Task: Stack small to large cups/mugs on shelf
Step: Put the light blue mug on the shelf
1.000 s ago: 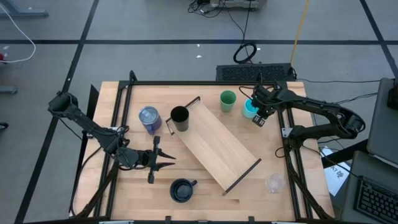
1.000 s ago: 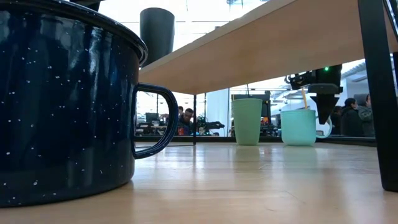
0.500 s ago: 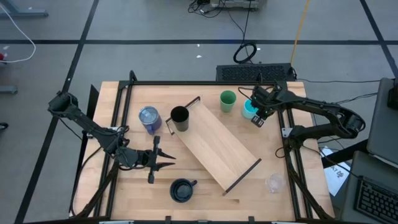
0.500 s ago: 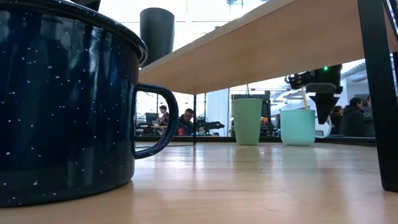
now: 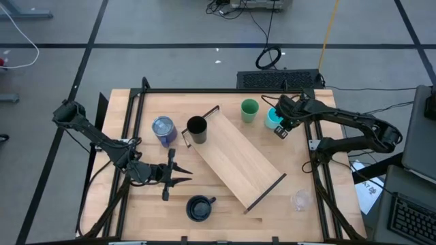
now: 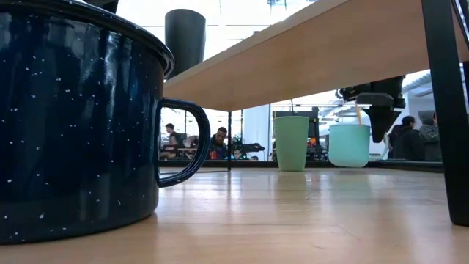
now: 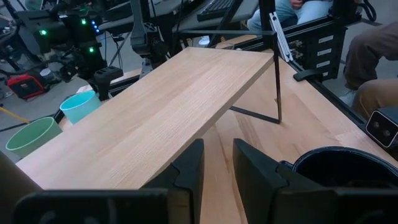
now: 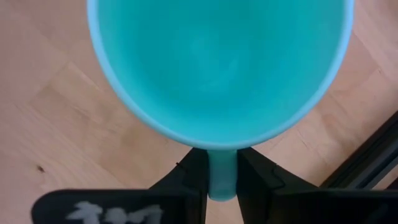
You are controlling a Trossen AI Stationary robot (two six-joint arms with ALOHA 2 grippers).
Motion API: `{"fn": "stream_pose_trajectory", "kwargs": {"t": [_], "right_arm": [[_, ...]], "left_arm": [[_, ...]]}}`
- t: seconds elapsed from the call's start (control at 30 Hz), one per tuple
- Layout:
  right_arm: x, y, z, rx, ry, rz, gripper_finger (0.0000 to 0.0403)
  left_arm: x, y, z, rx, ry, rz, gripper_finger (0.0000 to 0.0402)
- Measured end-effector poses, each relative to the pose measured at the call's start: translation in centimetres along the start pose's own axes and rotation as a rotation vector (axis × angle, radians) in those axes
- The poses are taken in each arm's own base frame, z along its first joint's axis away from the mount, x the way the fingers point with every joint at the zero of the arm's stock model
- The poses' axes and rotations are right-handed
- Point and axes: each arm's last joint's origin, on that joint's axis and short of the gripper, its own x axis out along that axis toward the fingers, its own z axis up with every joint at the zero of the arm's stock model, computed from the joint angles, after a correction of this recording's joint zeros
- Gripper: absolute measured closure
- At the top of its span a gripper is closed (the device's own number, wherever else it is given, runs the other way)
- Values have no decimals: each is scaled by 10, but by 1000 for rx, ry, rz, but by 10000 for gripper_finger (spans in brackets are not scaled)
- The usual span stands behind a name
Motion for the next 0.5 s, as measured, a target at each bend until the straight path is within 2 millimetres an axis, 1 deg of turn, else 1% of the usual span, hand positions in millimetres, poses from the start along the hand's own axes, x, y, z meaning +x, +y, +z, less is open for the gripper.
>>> {"fn": "stream_pose_trajectory", "kwargs": {"t": [0.33,0.5], "right_arm": [[-15,-3,-5,49,-81,12,355],[-17,-3,-8,51,-81,12,355]], "left_arm": [[0,0,0,-4,0,0,314],[0,0,0,-15,0,0,314]]}}
